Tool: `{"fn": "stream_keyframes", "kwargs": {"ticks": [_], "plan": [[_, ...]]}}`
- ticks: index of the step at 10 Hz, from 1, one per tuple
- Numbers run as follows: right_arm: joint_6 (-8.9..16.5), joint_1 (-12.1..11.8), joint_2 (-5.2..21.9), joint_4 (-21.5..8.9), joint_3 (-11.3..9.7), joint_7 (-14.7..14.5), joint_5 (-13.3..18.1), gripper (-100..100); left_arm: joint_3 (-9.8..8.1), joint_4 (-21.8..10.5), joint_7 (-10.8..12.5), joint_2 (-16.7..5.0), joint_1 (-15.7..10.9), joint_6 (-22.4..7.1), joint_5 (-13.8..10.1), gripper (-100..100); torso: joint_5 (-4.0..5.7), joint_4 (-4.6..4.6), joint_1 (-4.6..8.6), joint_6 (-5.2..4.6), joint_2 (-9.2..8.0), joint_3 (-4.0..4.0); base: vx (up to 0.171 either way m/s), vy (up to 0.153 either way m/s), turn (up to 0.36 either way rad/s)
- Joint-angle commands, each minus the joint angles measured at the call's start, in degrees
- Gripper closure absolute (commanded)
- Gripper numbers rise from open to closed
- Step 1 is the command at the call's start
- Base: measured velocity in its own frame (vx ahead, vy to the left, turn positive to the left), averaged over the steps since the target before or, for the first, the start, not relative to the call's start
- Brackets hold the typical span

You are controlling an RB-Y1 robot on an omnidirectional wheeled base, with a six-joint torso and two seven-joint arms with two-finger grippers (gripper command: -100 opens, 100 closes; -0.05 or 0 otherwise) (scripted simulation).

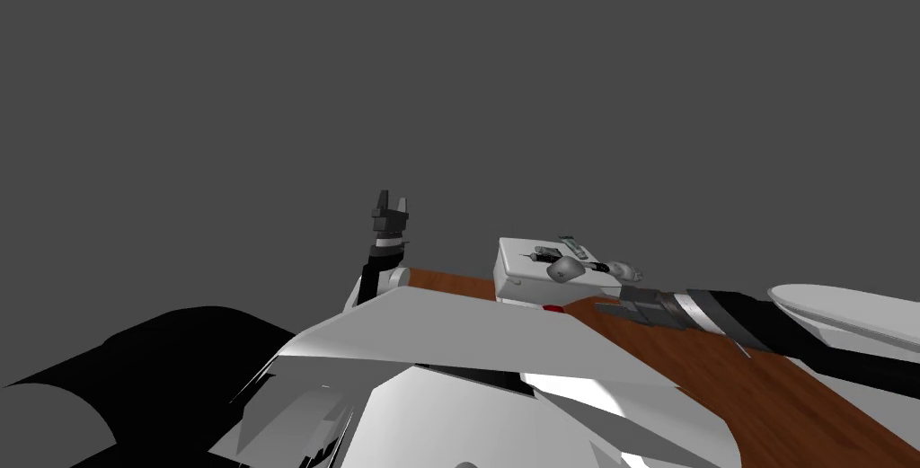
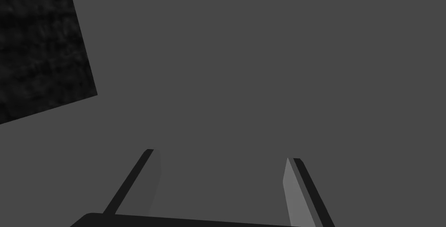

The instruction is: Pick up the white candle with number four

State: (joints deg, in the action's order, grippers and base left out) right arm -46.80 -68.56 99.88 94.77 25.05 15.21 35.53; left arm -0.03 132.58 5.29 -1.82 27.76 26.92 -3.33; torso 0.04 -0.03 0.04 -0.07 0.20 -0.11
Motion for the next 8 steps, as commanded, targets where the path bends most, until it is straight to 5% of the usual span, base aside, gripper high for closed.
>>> {"fn": "stream_keyframes", "kwargs": {"ticks": [1,8], "plan": [[0.35,0.10,1.81,-0.62,-0.44,-0.49,0.05,-100,0.00,0.00,0.00,0.00,0.00,0.00,0.00,0,0.00,0.00,0.00,0.00,0.00,0.00,0.000,0.000,0.000],[0.81,-2.67,12.16,-4.63,2.30,-1.98,3.96,-100,0.00,0.00,0.00,0.00,0.00,0.00,0.00,0,0.00,-0.01,-0.01,0.01,0.03,-0.02,0.002,0.003,0.064]]}}
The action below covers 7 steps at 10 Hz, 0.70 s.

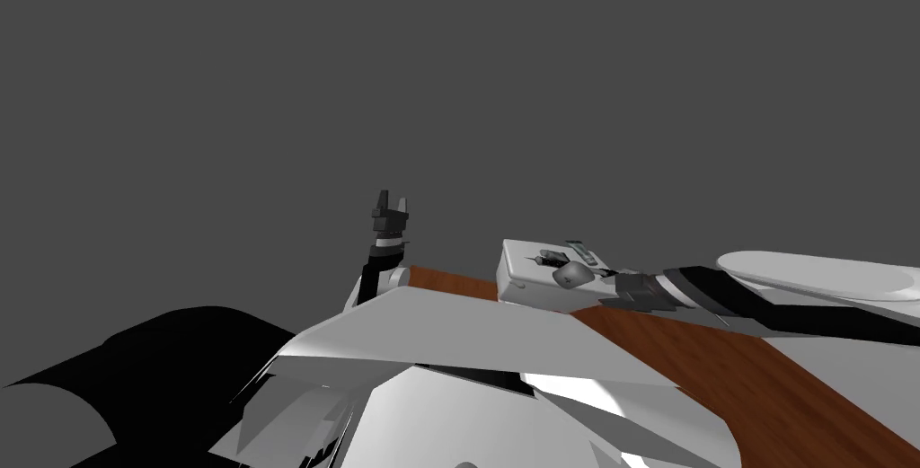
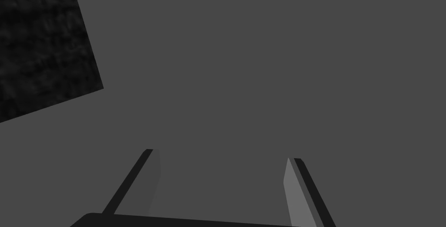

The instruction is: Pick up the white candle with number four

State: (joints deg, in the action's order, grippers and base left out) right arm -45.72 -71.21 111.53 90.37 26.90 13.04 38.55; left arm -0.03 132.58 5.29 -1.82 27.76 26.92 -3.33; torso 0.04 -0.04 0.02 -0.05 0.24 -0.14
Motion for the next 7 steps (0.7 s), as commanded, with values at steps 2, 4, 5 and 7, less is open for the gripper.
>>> {"fn": "stream_keyframes", "kwargs": {"ticks": [2,4,5,7], "plan": [[-0.21,-0.72,3.23,-1.18,1.21,-0.17,1.90,-100,0.00,0.00,0.00,0.00,0.00,0.00,0.00,0,0.00,-0.01,-0.01,0.00,0.03,-0.01,0.017,0.007,0.085],[-0.21,-1.14,5.23,-1.73,1.84,-0.41,2.52,-100,0.00,0.00,0.00,0.00,0.00,0.00,0.00,0,-0.01,0.00,-0.05,-0.02,0.01,-0.01,0.015,0.027,0.046],[-0.20,-1.08,4.67,-1.65,1.64,-0.37,2.16,-100,0.00,0.00,0.00,0.00,0.00,0.00,0.00,0,-0.02,0.00,-0.12,-0.02,0.02,-0.01,0.008,0.018,0.011],[-0.04,-1.99,3.27,-1.95,1.29,-2.88,1.86,-100,0.00,0.00,0.00,0.00,0.00,0.00,0.00,0,0.00,0.02,-0.01,-0.05,-0.06,0.04,0.030,0.015,-0.004]]}}
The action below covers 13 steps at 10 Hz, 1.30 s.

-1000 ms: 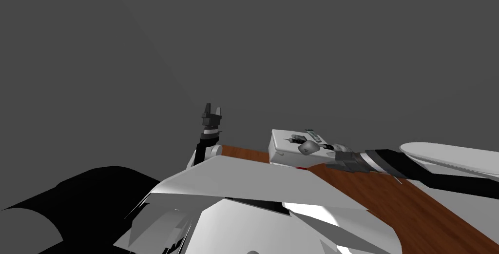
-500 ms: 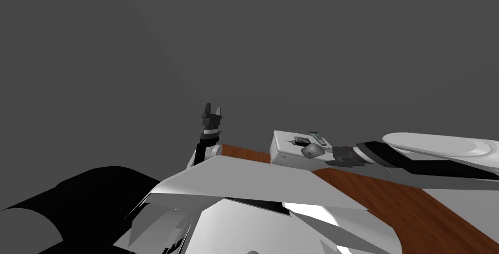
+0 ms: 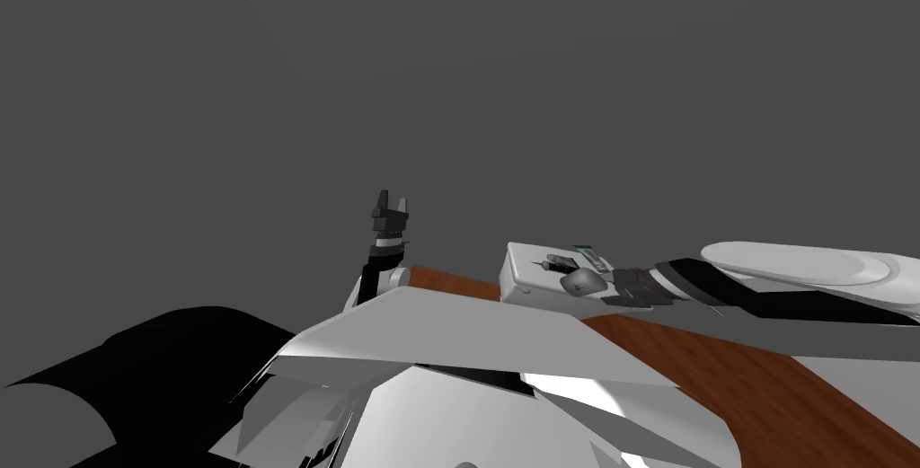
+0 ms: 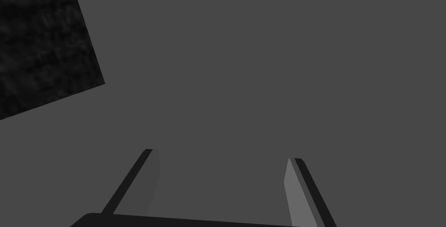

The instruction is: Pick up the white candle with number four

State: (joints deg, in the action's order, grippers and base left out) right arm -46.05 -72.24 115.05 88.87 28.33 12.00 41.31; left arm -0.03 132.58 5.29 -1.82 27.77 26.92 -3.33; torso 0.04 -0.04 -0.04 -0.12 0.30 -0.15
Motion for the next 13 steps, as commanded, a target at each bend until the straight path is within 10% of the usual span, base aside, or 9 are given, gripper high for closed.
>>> {"fn": "stream_keyframes", "kwargs": {"ticks": [1,10,11,13], "plan": [[0.30,-0.96,-0.25,-0.45,-0.14,-1.84,-0.90,-100,0.00,0.00,0.00,0.00,0.00,0.00,0.00,0,0.00,0.00,0.00,0.00,0.00,0.00,0.067,0.042,-0.018],[0.47,-3.85,-6.41,-1.16,-1.26,-10.15,-0.96,-100,0.00,0.00,0.00,0.00,0.00,0.00,0.00,0,-0.02,-0.03,-0.05,0.03,0.07,-0.05,0.061,0.039,-0.010],[0.46,-3.86,-6.55,-1.08,-1.23,-10.14,-0.80,100,0.00,0.00,0.00,0.00,-0.01,0.00,0.00,0,-0.02,-0.01,0.01,0.04,-0.02,-0.01,0.000,0.000,0.000],[0.52,-3.83,-6.54,-1.14,-1.21,-10.16,-0.80,100,0.00,0.00,0.00,0.00,-0.01,0.00,0.00,0,0.03,-0.01,0.07,0.04,-0.11,0.04,0.000,0.000,0.000]]}}
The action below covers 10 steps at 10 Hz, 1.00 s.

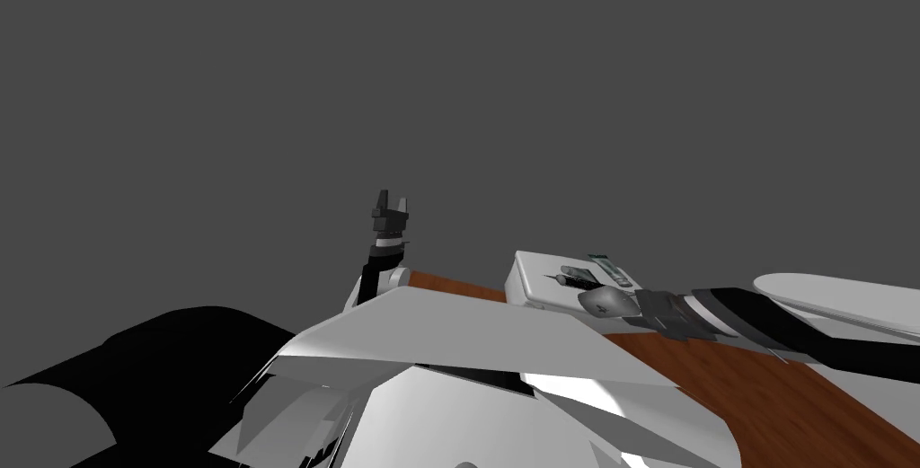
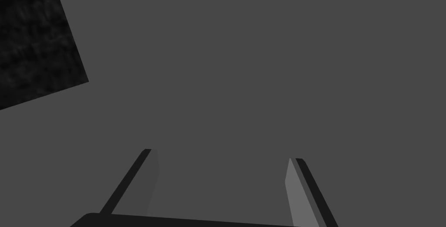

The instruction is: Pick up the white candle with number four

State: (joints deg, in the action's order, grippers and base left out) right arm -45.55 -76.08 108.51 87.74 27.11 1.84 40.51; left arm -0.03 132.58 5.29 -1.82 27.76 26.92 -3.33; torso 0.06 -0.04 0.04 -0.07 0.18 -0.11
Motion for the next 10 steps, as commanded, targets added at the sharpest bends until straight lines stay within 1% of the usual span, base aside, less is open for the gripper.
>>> {"fn": "stream_keyframes", "kwargs": {"ticks": [1,2,3,4,5,6,7,9,10], "plan": [[0.00,0.00,0.00,0.00,0.00,0.00,0.00,100,0.00,0.00,0.00,0.00,0.00,0.00,0.00,0,0.00,0.00,0.00,0.00,0.00,0.00,0.000,0.000,0.000],[-0.01,-0.01,0.00,0.01,-0.01,0.01,0.00,100,0.00,0.00,0.00,0.00,0.00,0.00,0.00,0,-0.02,0.01,-0.01,0.00,-0.01,0.01,0.000,0.000,0.000],[-0.02,-0.01,0.00,0.01,-0.02,0.02,-0.01,0,0.00,0.00,0.00,0.00,0.00,0.00,0.00,0,-0.02,0.01,-0.02,0.00,-0.01,0.01,0.000,0.000,0.000],[0.29,0.24,1.70,-0.07,-0.12,1.04,-0.95,100,0.00,0.00,0.00,0.00,0.00,0.00,0.00,0,-0.02,0.01,-0.02,0.00,-0.02,0.02,-0.045,-0.031,0.008],[0.12,1.12,3.23,0.18,0.28,3.47,-0.66,100,0.00,0.00,0.00,0.00,-0.01,0.00,0.00,0,0.00,0.03,0.06,0.06,-0.10,0.06,-0.113,-0.058,0.029],[0.04,1.56,4.00,0.30,0.48,4.68,-0.52,100,0.00,0.00,0.00,0.00,-0.01,0.00,0.00,0,-0.01,0.08,0.13,0.06,-0.28,0.17,-0.124,-0.083,0.025],[0.04,1.56,4.00,0.30,0.48,4.68,-0.52,100,0.00,0.00,0.00,-0.01,-0.01,0.00,0.00,0,0.00,0.10,0.23,0.05,-0.35,0.21,-0.067,-0.053,0.018],[-0.12,2.44,5.53,0.55,0.88,7.11,-0.24,100,0.00,0.00,0.00,0.00,0.00,0.00,0.00,0,-0.05,0.09,0.05,0.02,-0.19,0.14,-0.043,-0.026,-0.003],[-0.12,2.44,5.53,0.55,0.88,7.11,-0.24,100,0.00,0.00,0.00,0.00,-0.01,0.00,0.00,0,-0.08,0.09,0.00,0.04,-0.17,0.12,-0.038,-0.017,0.016]]}}
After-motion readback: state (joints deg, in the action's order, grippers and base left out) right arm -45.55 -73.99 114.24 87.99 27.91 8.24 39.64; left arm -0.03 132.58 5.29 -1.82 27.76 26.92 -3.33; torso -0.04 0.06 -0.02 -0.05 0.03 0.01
